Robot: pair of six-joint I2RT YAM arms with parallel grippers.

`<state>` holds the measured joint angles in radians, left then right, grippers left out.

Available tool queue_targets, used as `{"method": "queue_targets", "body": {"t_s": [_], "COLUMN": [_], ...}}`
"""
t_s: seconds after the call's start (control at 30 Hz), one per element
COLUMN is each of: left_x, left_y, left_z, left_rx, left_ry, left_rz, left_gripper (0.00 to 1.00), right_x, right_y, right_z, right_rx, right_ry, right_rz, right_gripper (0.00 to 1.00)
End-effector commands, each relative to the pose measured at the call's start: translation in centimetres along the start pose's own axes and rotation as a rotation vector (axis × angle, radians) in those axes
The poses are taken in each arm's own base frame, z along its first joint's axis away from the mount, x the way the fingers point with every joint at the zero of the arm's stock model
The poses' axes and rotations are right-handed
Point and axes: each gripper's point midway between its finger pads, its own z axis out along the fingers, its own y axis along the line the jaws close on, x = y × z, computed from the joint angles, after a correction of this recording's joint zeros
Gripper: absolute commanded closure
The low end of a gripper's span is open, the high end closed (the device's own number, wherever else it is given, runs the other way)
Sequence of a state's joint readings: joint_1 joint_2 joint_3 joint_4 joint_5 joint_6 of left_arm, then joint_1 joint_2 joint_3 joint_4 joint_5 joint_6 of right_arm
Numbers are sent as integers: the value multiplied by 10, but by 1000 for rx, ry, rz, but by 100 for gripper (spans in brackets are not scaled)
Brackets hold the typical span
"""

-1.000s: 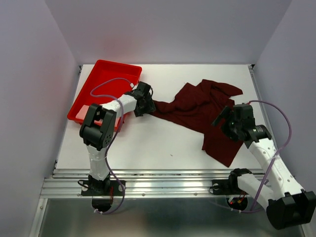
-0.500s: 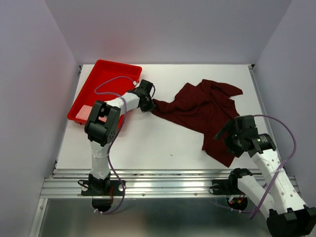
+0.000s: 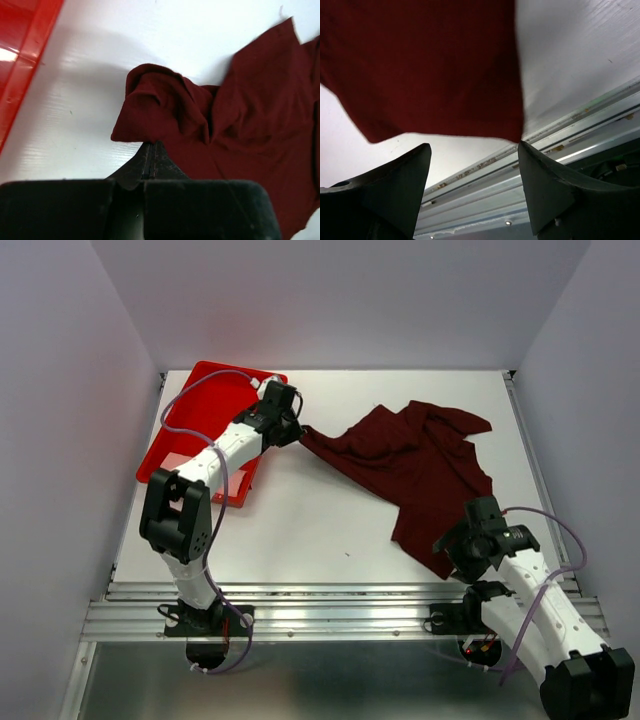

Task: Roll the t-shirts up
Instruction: Flatten out the T-shirt at the center of the board.

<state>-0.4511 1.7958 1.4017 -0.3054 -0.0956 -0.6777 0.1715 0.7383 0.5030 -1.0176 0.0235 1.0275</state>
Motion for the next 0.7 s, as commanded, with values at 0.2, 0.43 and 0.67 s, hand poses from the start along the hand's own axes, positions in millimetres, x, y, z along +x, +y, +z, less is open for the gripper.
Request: {"method": "queue_targets", "body": {"t_s": [0.2, 0.43, 0.67], "left_x": [-38, -32, -29], "left_y": [6, 4, 1], "left_z": [-31, -27, -26], "left_rx": [12, 29, 41], "left_ry": [-91, -68, -59], "left_rz": [-13, -16, -18], "left_gripper": [100, 100, 100], "right_x": [0, 12, 6], "right_y": [19, 18, 34], "right_z": [25, 28, 52], "right_rx": [-78, -103, -181], "right_ry": [7, 61, 32], "right_rz": [67, 41, 41], "right_gripper": [35, 35, 66]}}
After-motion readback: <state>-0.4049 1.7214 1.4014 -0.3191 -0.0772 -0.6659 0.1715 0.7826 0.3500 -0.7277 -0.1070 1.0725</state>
